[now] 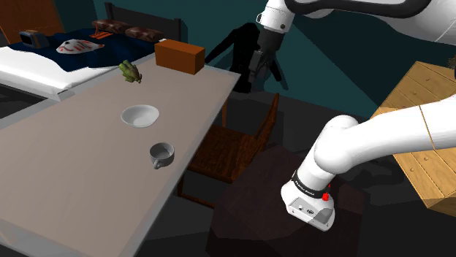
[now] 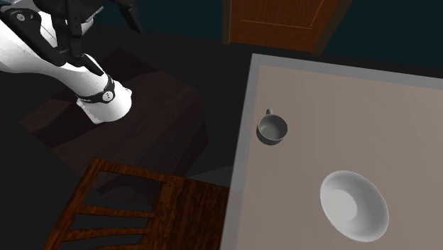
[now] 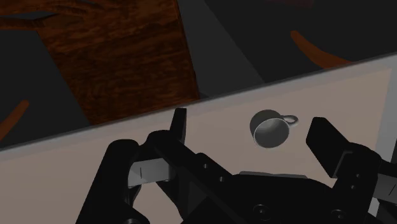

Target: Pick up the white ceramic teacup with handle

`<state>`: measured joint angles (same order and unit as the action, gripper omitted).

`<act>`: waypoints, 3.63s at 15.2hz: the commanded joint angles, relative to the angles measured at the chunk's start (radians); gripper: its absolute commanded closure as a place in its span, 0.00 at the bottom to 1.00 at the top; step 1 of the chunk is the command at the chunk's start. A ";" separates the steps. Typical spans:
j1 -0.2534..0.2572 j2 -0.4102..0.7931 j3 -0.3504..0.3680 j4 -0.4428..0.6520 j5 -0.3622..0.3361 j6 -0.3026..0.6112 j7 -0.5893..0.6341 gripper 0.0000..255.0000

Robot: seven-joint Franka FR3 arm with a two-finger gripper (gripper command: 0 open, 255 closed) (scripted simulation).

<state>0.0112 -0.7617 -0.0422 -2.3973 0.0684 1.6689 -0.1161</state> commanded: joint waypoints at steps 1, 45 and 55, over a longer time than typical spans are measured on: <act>0.000 0.000 0.000 0.000 0.000 0.000 0.000 0.00; 0.281 1.392 0.252 0.531 -0.382 0.825 0.635 0.00; 0.289 1.431 0.241 0.540 -0.394 0.854 0.644 1.00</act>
<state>0.3006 0.6690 0.1986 -1.8572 -0.3259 2.5225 0.5282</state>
